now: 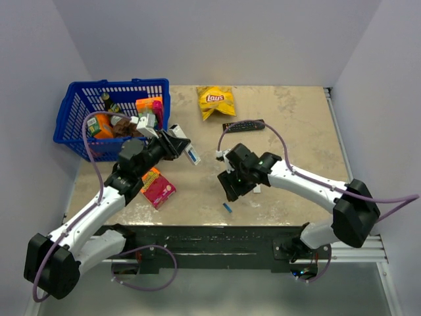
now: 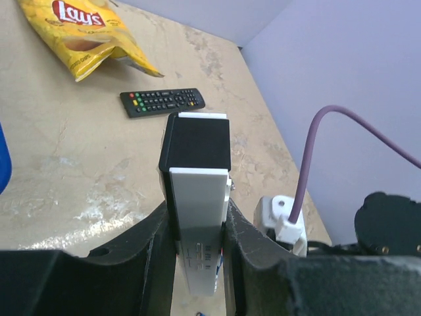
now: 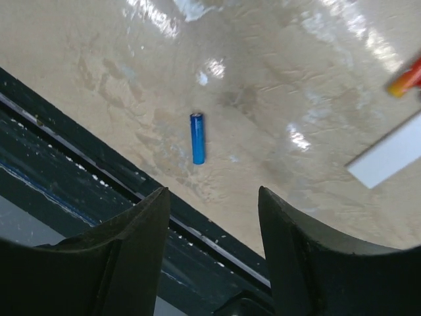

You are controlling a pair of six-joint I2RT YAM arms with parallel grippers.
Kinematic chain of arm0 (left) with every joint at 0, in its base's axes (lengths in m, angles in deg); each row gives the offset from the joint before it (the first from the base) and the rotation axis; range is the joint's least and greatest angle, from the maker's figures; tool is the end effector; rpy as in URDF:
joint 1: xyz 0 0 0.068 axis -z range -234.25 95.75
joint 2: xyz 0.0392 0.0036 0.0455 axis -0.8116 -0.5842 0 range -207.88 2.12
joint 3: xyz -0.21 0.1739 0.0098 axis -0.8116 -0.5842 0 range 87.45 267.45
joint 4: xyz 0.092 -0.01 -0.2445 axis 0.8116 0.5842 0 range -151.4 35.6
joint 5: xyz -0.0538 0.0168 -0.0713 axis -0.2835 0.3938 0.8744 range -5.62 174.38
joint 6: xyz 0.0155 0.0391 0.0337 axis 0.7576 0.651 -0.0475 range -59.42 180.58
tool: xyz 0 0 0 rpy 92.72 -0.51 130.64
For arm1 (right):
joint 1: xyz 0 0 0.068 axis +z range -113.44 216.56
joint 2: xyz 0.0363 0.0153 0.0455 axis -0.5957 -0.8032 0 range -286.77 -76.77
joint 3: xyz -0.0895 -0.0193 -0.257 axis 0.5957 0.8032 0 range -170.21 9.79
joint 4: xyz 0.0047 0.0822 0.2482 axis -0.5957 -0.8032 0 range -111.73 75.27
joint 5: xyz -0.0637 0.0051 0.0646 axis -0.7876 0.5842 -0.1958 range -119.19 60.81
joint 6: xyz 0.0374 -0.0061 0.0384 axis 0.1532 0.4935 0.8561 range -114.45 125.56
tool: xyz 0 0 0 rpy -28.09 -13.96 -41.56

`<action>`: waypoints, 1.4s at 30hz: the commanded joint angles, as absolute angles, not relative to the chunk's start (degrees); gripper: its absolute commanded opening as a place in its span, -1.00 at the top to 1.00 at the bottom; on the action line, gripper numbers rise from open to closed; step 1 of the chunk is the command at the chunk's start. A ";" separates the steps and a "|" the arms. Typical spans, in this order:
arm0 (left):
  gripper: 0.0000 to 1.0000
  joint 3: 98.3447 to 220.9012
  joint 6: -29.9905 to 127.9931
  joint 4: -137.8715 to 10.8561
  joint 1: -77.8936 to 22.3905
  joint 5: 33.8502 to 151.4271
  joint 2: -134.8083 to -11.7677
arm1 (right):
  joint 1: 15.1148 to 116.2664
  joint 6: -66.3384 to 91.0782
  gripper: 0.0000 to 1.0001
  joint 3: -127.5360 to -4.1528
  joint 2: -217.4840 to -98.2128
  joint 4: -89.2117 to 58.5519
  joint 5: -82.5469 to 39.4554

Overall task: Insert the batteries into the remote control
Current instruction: Pick up the battery from the center of the board.

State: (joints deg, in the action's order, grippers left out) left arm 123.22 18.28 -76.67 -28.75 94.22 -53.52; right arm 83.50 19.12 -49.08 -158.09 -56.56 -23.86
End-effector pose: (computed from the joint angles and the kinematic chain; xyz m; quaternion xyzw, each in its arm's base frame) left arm 0.2054 -0.1047 0.2959 -0.0494 0.7329 -0.4292 0.5256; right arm 0.1867 0.2047 0.2378 -0.2895 0.9299 0.1511 0.1693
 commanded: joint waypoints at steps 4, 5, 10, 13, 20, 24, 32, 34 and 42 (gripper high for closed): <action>1.00 124.81 20.06 -75.03 -29.20 94.22 -52.64 | 87.89 25.59 -0.10 -44.97 -160.52 -45.76 -23.65; 1.00 124.72 19.98 -75.03 -29.12 94.48 -52.64 | 88.50 25.77 -0.08 -44.97 -161.14 -45.41 -23.91; 1.00 124.28 19.45 -75.11 -29.11 95.45 -52.38 | 90.17 26.12 -0.06 -45.49 -164.65 -44.71 -25.41; 1.00 124.02 19.10 -75.20 -29.11 95.80 -52.29 | 90.97 26.12 -0.01 -46.37 -167.29 -44.70 -26.28; 1.00 123.40 18.48 -75.20 -29.11 96.07 -51.67 | 93.60 26.03 0.10 -49.10 -172.47 -47.16 -29.10; 1.00 123.05 17.61 -75.29 -29.11 96.15 -51.50 | 93.96 26.30 0.20 -49.80 -174.67 -48.13 -31.29; 1.00 122.17 15.15 -76.60 -29.38 97.21 -52.29 | 94.04 25.42 0.70 -50.33 -176.17 -48.75 -33.40; 1.00 122.08 13.83 -77.05 -30.08 98.61 -52.90 | 94.04 24.81 0.89 -50.77 -175.91 -48.84 -33.84; 1.00 121.29 6.28 -80.82 -34.21 104.76 -54.74 | 93.96 21.29 1.00 -56.03 -166.78 -49.63 -35.69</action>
State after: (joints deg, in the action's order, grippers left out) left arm 121.41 11.85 -74.92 -32.23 100.28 -54.24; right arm 93.93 23.69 -50.72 -174.59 -49.83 -32.65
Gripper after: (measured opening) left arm 0.331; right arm 0.038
